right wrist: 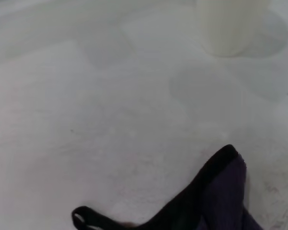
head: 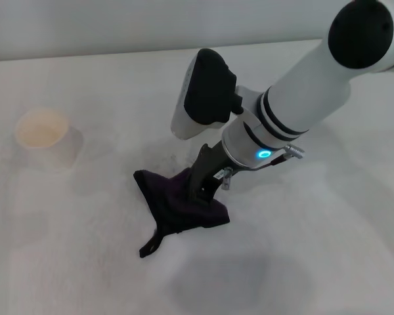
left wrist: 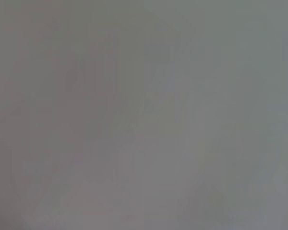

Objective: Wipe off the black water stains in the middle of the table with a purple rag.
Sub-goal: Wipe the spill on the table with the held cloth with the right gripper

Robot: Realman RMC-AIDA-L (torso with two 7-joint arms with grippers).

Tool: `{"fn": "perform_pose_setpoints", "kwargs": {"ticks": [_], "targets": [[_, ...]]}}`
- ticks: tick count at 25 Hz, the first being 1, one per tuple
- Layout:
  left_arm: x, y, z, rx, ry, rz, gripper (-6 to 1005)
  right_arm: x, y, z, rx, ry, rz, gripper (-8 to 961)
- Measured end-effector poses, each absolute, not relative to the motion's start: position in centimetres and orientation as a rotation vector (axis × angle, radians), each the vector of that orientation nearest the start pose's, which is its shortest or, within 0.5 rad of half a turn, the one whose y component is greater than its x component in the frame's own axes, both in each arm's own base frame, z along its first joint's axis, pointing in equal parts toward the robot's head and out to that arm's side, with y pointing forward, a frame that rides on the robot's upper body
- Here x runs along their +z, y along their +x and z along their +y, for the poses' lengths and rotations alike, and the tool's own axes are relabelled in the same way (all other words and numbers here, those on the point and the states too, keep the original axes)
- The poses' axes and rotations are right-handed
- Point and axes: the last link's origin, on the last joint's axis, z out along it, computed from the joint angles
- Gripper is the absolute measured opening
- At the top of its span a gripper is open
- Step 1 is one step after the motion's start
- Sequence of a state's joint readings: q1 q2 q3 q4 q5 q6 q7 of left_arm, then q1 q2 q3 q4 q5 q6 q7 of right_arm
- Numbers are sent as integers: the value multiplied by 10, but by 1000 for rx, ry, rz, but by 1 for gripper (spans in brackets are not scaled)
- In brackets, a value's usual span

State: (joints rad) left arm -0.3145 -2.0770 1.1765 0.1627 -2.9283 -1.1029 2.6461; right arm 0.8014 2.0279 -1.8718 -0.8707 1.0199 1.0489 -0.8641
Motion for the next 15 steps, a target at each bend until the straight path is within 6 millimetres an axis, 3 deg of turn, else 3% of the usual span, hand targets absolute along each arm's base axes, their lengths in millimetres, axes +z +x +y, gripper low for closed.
{"fn": "perform_pose_setpoints", "kwargs": {"ticks": [15], "targets": [[29,-388,302,-746,-1392,-802,880,-111,171,371,-386,-2844,516,104]]}}
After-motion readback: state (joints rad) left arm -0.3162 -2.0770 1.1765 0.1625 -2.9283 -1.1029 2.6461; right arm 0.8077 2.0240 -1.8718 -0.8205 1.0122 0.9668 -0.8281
